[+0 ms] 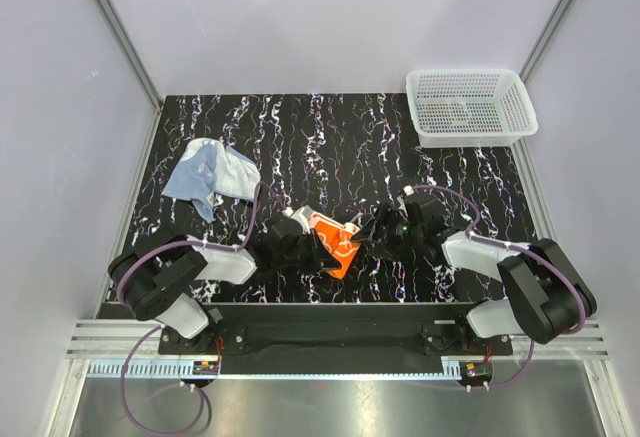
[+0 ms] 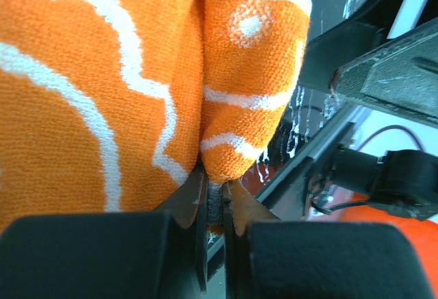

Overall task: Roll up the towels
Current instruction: Roll the towel

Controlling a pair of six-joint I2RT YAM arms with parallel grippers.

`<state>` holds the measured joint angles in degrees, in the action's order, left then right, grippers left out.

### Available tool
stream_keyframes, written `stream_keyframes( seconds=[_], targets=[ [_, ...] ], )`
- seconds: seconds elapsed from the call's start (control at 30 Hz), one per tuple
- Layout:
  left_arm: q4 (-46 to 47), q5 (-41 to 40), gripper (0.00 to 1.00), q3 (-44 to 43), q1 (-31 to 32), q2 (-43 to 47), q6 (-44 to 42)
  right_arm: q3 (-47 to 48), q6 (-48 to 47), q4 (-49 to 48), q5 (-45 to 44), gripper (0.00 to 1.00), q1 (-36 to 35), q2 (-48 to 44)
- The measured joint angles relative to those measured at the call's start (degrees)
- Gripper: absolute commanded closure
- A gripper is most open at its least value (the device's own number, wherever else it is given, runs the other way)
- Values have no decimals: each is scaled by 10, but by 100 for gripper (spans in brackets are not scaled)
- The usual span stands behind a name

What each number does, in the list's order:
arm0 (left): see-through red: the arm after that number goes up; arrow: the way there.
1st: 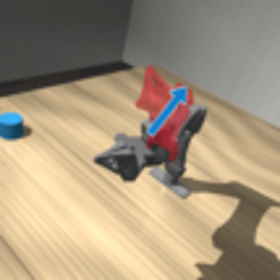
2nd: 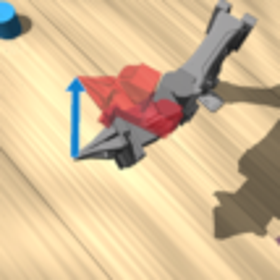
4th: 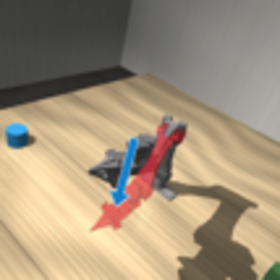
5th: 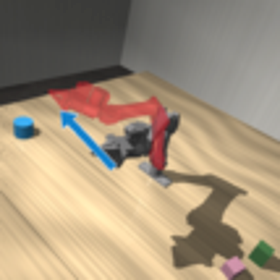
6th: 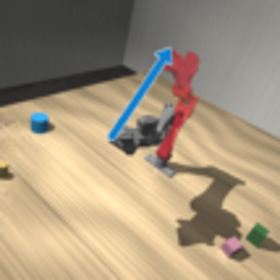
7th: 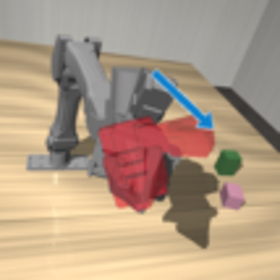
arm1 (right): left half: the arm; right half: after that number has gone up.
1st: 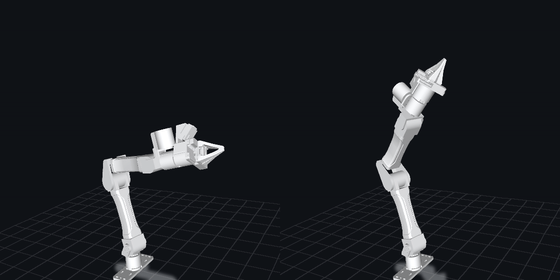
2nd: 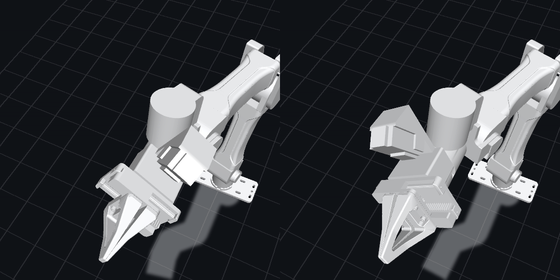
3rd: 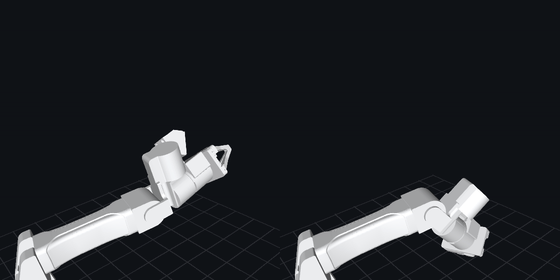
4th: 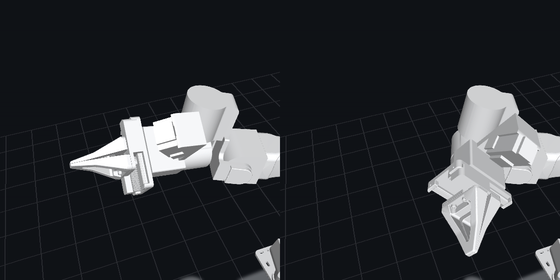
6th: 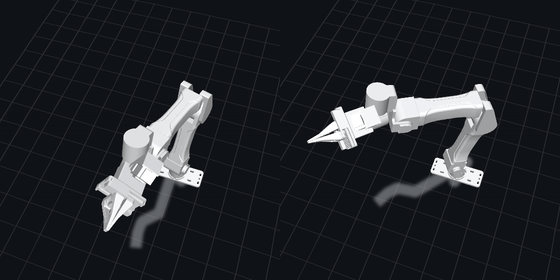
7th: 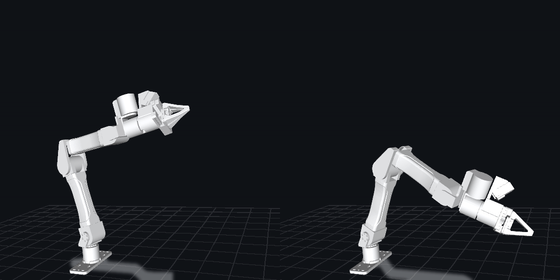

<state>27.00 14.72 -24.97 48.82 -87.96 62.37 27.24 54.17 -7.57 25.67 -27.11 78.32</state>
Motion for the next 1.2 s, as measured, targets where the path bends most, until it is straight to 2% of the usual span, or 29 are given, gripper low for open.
stream_keyframes(
  seconds=[0.3, 0.43, 0.5, 0.57, 0.63, 0.7, 0.83, 0.87, 0.97, 1.2],
  targets=[
    [91, 50, 100, 23, -26, -42, 49, -18, 23, -117, 18, 34, -15, 78],
    [103, 55, 100, 25, -28, -48, 54, -18, 27, -159, 23, 47, -27, 108],
    [105, 56, 100, 26, -28, -49, 55, -16, 27, -176, 24, 61, -33, 124],
    [105, 58, 100, 26, -28, -50, 55, -14, 28, -183, 24, 69, -38, 137],
    [104, 59, 99, 26, -28, -50, 55, -11, 29, -186, 24, 73, -41, 146],
    [100, 59, 93, 25, -28, -50, 51, -6, 27, -182, 24, 78, -42, 147],
    [49, 47, 72, 12, -28, -29, 22, 19, 17, -130, 15, 82, -46, 146],
    [27, 40, 64, 6, -28, -19, 9, 30, 13, -107, 9, 83, -48, 144],
    [-69, 2, 52, -24, -20, 16, -38, 68, -2, -21, -19, 84, -55, 130],
    [-284, -162, 47, -136, 49, 73, -147, 180, -36, 196, -107, 83, -82, 107]
  ],
)
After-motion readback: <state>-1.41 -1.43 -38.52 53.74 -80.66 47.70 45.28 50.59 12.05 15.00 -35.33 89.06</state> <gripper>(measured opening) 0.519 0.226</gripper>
